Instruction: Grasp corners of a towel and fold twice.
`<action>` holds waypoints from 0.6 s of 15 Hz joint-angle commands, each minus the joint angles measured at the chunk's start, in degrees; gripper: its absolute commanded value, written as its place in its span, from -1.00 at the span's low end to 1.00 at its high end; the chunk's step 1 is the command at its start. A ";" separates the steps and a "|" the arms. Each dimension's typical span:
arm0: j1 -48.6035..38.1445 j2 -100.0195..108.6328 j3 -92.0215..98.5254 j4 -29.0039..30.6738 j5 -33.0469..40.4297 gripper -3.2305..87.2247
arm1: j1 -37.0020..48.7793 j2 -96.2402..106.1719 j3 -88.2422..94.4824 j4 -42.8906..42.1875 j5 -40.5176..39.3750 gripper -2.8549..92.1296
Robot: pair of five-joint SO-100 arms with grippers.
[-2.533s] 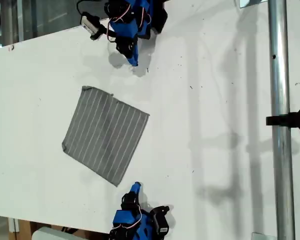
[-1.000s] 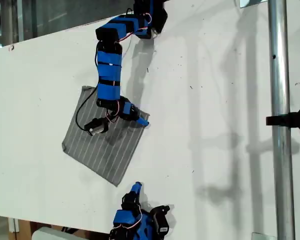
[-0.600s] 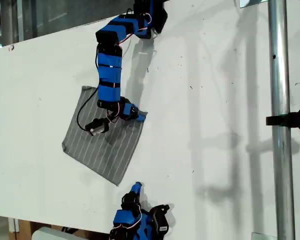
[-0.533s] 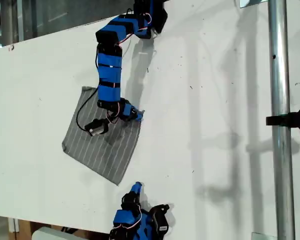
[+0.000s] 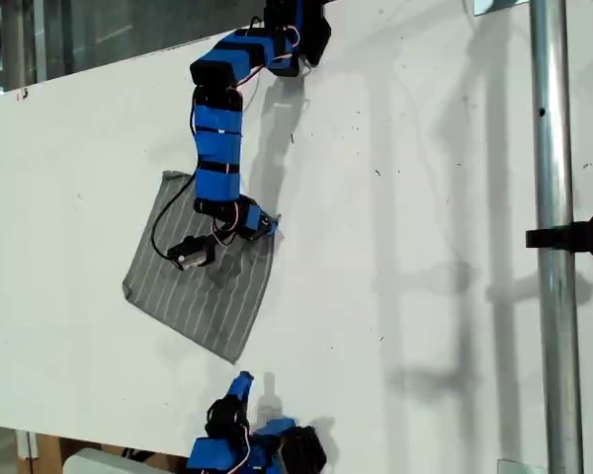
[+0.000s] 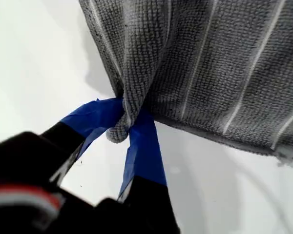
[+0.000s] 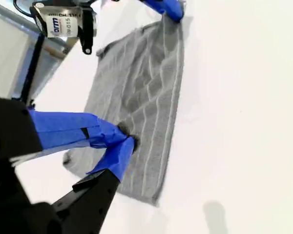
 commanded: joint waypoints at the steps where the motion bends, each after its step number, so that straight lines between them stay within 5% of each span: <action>1: -6.94 -22.59 -22.24 10.81 9.14 -0.99 | -1.14 1.32 -0.88 -0.97 0.70 -0.94; 2: -10.81 -30.41 -28.48 14.24 15.21 -0.95 | -1.49 1.58 -0.70 -1.05 0.79 -0.94; 4: -16.96 -42.10 -37.97 15.91 25.14 -0.47 | -2.02 1.85 -0.53 -1.14 1.32 -0.94; 6: -19.86 -51.94 -45.00 15.91 33.31 -0.20 | -2.46 2.72 0.53 -1.32 2.11 -0.94; 9: -22.85 -53.44 -38.50 8.17 32.61 -0.26 | -2.64 5.45 3.34 -1.58 2.72 -0.94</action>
